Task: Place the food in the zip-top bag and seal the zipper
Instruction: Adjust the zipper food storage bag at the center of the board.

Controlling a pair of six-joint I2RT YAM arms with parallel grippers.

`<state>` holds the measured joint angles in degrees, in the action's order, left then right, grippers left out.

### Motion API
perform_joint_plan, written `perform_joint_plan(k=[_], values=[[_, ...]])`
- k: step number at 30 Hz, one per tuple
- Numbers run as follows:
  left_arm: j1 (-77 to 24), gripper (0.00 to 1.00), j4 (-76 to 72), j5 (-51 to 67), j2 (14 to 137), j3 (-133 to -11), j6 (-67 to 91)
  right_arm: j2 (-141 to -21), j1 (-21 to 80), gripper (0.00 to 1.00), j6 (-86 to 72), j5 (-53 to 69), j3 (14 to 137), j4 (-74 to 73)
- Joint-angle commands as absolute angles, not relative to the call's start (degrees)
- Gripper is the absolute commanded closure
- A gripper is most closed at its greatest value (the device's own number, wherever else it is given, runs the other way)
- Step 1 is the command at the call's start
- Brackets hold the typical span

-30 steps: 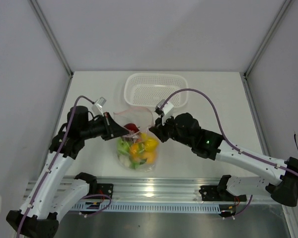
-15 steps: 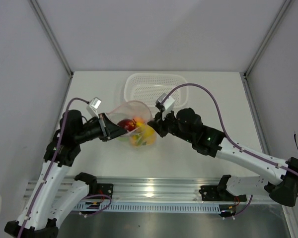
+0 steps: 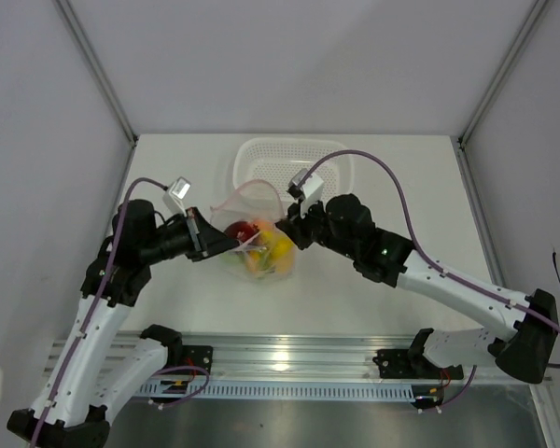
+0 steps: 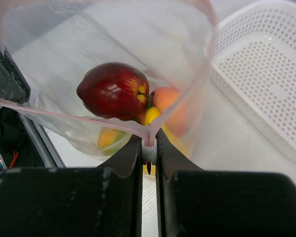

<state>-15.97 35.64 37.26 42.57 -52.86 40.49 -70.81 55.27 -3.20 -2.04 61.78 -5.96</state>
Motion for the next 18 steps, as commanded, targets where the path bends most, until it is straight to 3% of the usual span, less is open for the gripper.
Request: perform_joint_plan(k=[1,18], values=[[-16.1,1.0,37.9,36.9,40.5,-58.9,39.8,-68.5,54.7,1.0,-0.4,-3.4,66.8,-5.0],[-16.1,0.99,35.4,36.4,40.4,-52.4,40.4,-66.7,50.5,0.97,-2.5,3.9,60.3,-0.7]])
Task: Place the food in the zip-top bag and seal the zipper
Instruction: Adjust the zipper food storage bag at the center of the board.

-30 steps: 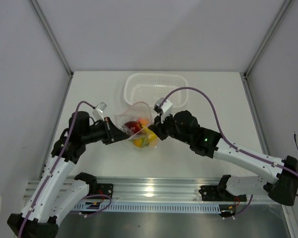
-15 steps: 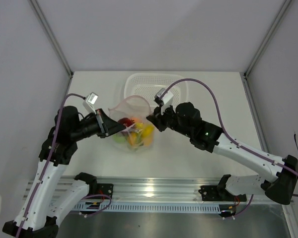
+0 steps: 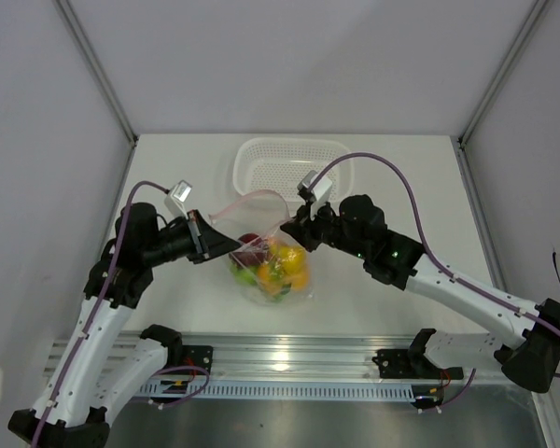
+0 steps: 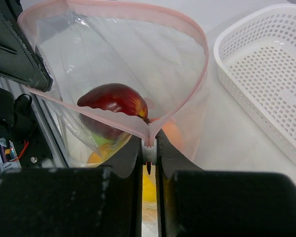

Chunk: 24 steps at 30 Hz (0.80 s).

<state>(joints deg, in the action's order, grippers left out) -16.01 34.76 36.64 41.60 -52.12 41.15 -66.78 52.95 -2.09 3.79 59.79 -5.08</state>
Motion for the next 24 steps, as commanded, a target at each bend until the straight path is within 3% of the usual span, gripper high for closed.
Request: perform_joint_plan(k=[1,3,6,7,10,12,14,17,24], values=[[-16.1,0.99,35.7,36.3,40.3,-52.2,40.3,-67.0,50.4,0.95,-2.7,4.5,60.3,-0.6],[-16.2,0.99,35.6,36.3,40.3,-52.0,40.6,-67.1,50.1,0.93,-3.1,5.7,60.2,-0.7],[-16.1,0.99,35.2,36.4,40.2,-52.4,41.0,-66.0,49.8,0.82,-4.0,7.1,59.3,-1.2],[-16.1,0.99,35.2,36.5,40.1,-52.6,41.0,-65.3,49.7,0.68,-4.6,7.4,58.9,-1.1],[-16.1,0.99,35.2,36.2,40.3,-54.3,41.3,-62.7,49.2,0.43,-6.1,8.4,56.2,-0.7],[-16.1,1.0,35.2,36.5,40.3,-55.0,41.7,-61.2,48.9,0.36,-7.3,10.6,53.6,-0.7],[-16.1,1.0,35.0,36.5,40.3,-55.3,41.9,-58.5,48.6,0.15,-8.3,11.9,51.8,1.7],[-16.1,0.99,34.7,36.9,40.4,-55.3,42.2,-55.1,48.0,0.01,-9.9,13.6,47.6,4.5],[-16.2,1.0,34.4,37.6,40.3,-54.8,42.5,-56.0,44.4,0.07,-13.3,27.8,42.2,15.4]])
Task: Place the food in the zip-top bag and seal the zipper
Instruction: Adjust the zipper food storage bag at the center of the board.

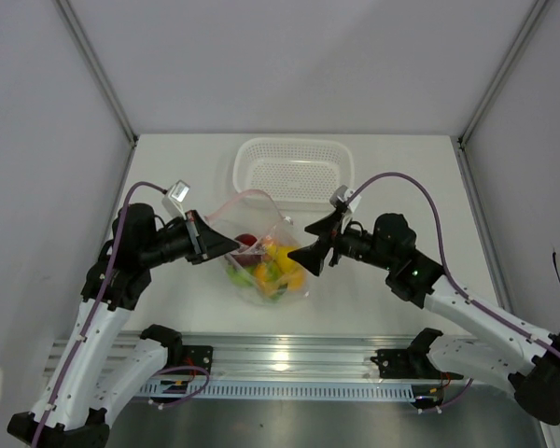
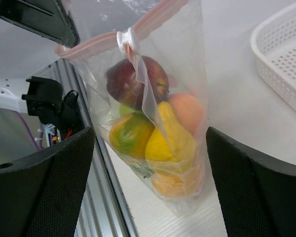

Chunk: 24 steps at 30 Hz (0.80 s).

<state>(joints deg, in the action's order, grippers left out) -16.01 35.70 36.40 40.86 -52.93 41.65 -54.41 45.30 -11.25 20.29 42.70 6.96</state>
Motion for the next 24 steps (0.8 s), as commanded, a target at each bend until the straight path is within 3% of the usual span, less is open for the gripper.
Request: perform_joint_plan(k=[1,7,16,24], values=[[-16.2,0.99,34.4,37.5,40.3,-54.8,42.5,-57.9,44.2,0.07,-13.2,28.8,42.3,16.7],[-16.2,0.99,35.3,37.6,40.0,-55.1,42.1,-62.4,41.0,0.09,-15.0,32.3,41.8,25.1],[-16.2,0.99,35.8,38.1,40.3,-55.5,41.7,-70.2,37.8,0.01,-17.8,41.8,43.4,33.7],[-16.2,0.99,36.4,37.9,40.3,-56.4,41.7,-75.5,37.8,0.0,-18.5,45.8,46.1,38.1]])
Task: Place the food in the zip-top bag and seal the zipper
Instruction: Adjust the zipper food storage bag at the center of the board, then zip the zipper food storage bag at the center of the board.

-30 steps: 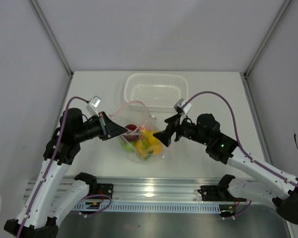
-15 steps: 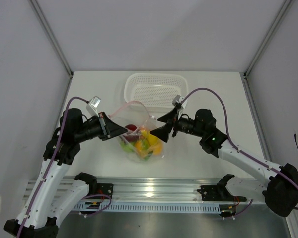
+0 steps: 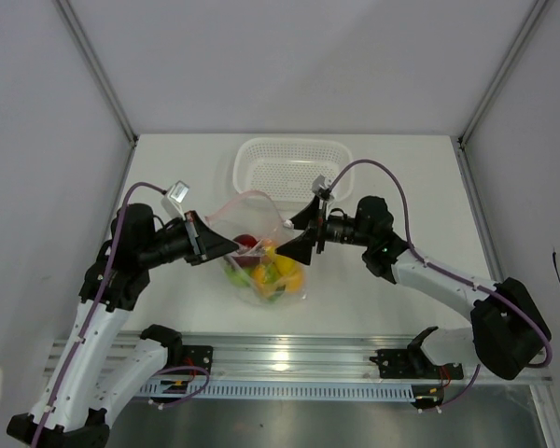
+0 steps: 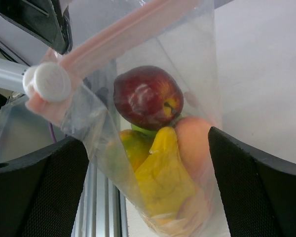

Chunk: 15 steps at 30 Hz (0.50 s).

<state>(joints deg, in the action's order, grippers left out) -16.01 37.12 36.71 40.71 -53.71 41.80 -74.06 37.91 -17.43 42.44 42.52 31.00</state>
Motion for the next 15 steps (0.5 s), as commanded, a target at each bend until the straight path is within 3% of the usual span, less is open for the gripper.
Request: perform_joint_plan(k=[1,5,9,11,12,15], values=[[-16.2,0.99,36.4,37.9,40.3,-56.5,41.8,-76.1,37.8,0.01,-19.1,45.9,46.4,38.9],[-16.2,0.99,36.5,37.9,40.4,-56.8,41.9,-78.6,37.8,0.07,-20.9,45.8,46.9,42.1],[-16.2,1.0,37.0,37.5,40.2,-56.9,41.7,-80.1,37.8,0.26,-21.8,45.0,47.2,43.8],[-16.2,0.99,37.5,37.0,40.3,-57.2,41.3,-80.0,37.8,0.39,-22.1,45.0,46.8,44.2],[-16.2,0.99,37.6,37.0,40.3,-57.2,41.2,-79.9,37.8,0.56,-22.2,44.7,46.6,44.6],[-16.2,0.99,37.6,36.8,40.3,-56.9,41.2,-79.2,37.8,0.78,-22.2,44.6,46.7,44.7]])
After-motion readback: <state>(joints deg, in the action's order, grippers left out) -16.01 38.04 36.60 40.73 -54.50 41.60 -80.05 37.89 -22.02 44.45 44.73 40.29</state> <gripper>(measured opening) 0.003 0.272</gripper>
